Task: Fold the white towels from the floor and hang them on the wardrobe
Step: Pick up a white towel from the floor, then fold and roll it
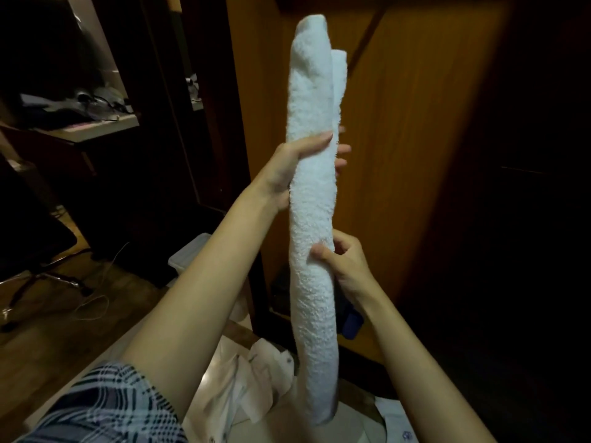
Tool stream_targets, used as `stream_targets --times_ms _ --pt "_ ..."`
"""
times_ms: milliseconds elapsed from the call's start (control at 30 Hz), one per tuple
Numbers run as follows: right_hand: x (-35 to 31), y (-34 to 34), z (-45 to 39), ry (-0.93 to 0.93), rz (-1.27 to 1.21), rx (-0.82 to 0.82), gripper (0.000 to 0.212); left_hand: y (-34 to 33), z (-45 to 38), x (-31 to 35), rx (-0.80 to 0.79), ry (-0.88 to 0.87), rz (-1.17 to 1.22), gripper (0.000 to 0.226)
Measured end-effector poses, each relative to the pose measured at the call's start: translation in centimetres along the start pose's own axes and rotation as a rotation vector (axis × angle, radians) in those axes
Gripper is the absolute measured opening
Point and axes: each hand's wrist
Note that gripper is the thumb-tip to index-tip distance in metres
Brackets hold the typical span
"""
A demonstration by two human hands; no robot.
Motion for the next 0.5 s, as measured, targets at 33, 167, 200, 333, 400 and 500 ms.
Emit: stream_targets --times_ms 33,167,200,333,400,500 --pt "-0.3 -0.2 0.1 0.010 0.010 0.024 0.034 0.1 0.0 0.1 0.008 -0.004 0.015 0.032" --pt "-1.9 -0.7 0.1 -0.013 0.046 0.142 0.007 1.4 1.2 -1.6 0.075 0.022 0.000 0.053" --pt "-2.3 -0.7 -0.1 -0.035 0.042 0.187 0.004 1.6 2.0 -2.6 0.090 0.046 0.007 0.052" --pt "-3.9 -0.4 -1.9 -0.085 0.018 0.350 0.043 1.4 5.7 -7.1 0.081 0.137 0.075 0.050" --pt "-4.5 -0.3 -2.6 -0.093 0.049 0.394 0.073 0.7 7.3 -8.5 0.027 0.164 -0.054 0.042" --pt "-4.5 0.0 -3.4 -0.150 0.116 0.440 0.073 0.2 8.3 -9.9 0.064 0.158 -0.235 0.042"
Point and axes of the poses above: each hand's wrist, its own z-axis away from the middle knuckle, its own y-axis out of the back of the hand, x = y × z, and after that the axes turned 9 degrees about -y, right-handed
